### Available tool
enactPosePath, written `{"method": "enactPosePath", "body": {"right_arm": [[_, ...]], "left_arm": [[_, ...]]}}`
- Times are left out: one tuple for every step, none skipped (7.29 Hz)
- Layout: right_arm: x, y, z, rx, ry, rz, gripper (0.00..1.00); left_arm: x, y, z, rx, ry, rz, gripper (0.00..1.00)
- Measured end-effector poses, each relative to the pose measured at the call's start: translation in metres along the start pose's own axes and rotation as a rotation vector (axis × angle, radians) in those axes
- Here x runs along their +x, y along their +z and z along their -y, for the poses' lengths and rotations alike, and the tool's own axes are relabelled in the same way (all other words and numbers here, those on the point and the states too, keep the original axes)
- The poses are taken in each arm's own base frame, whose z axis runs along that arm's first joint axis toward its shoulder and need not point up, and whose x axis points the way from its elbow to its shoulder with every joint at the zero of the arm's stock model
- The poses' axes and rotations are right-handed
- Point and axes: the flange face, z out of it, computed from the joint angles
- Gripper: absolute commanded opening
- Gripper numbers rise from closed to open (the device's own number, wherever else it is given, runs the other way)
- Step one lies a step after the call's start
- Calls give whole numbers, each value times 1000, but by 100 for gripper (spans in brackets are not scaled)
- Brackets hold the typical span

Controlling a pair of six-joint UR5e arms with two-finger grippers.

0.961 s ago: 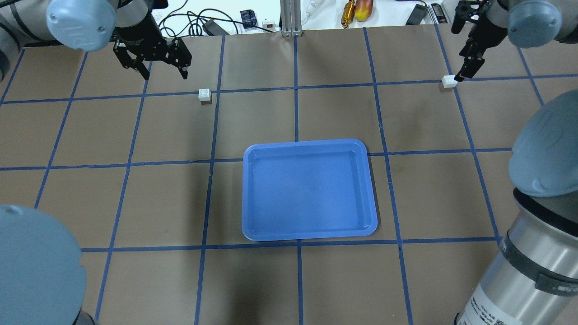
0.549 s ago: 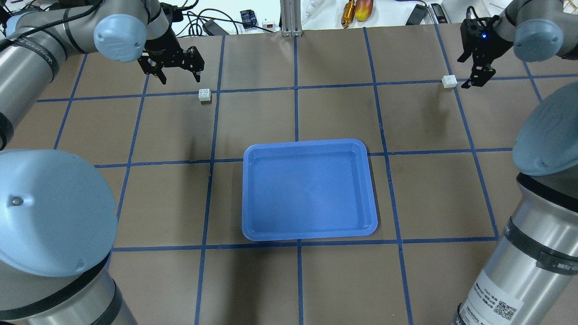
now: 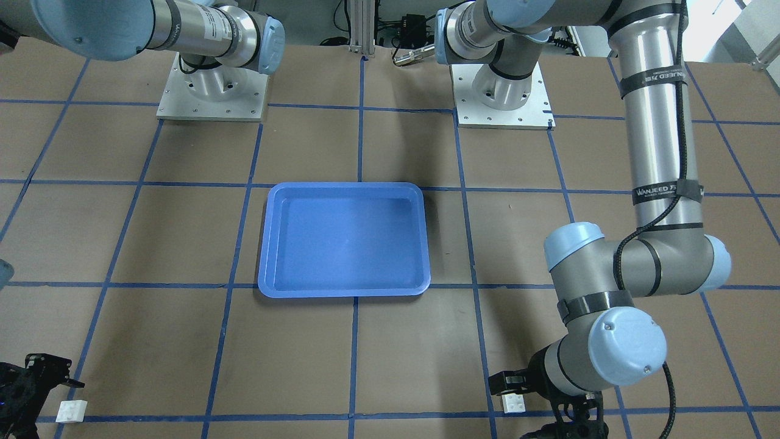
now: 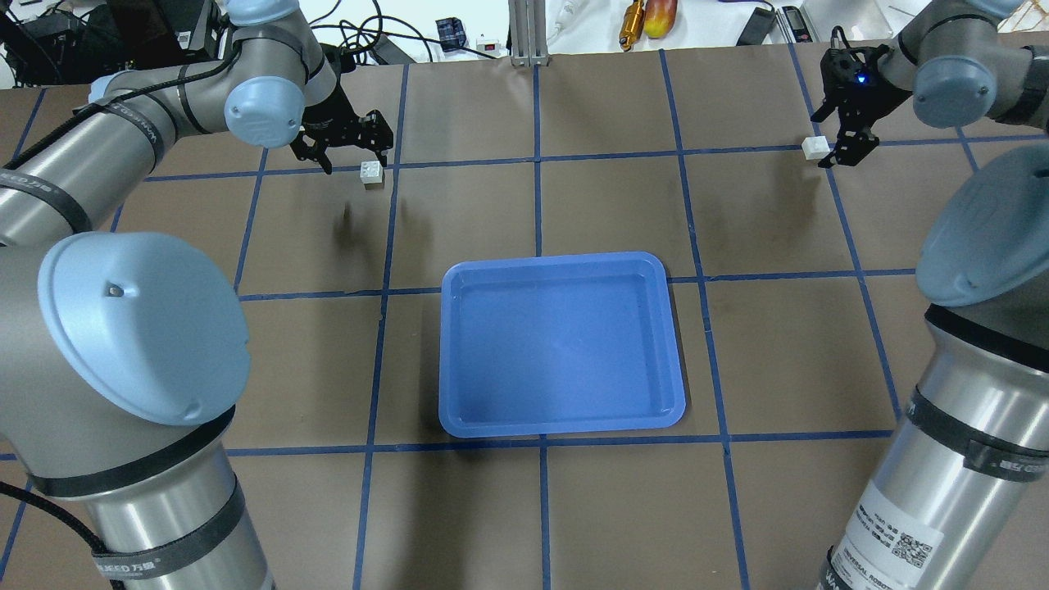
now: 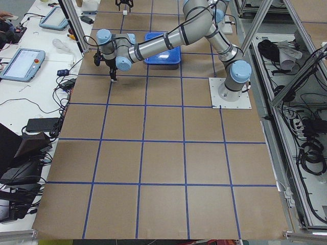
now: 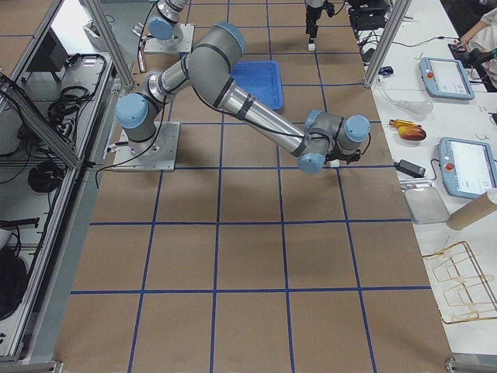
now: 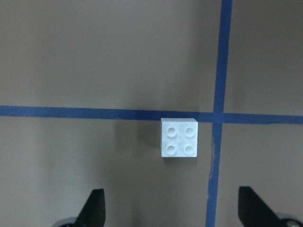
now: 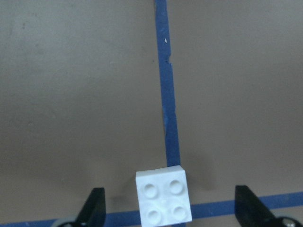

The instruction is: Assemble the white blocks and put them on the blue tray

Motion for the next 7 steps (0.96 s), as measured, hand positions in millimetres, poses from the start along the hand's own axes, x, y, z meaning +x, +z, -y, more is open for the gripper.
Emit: {"method": "enactPosePath", "body": {"right_arm": [[1,1,1,2,2,-3,19],[1,1,2,3,2,-6,7],[2,0,3,4,2,-7,0],[2,-2,5,4,1,-10,0],[2,-9,10,4,-2,-14,0],[1,-20,27,2,-10,-18,0],[-4,-35,60,4,-26,-10,0]], "left_arm": [[0,12,2,-3,-10,-4,100],[0,21,4,-7,-22,-7,100],[0,26,5,-9,-32,-10,92],[0,27,9,-6,-37,-11,49],[0,27,12,-1,-38,-13,19],[0,28,13,1,-38,-14,0],[0,28,14,1,-38,-14,0]]}}
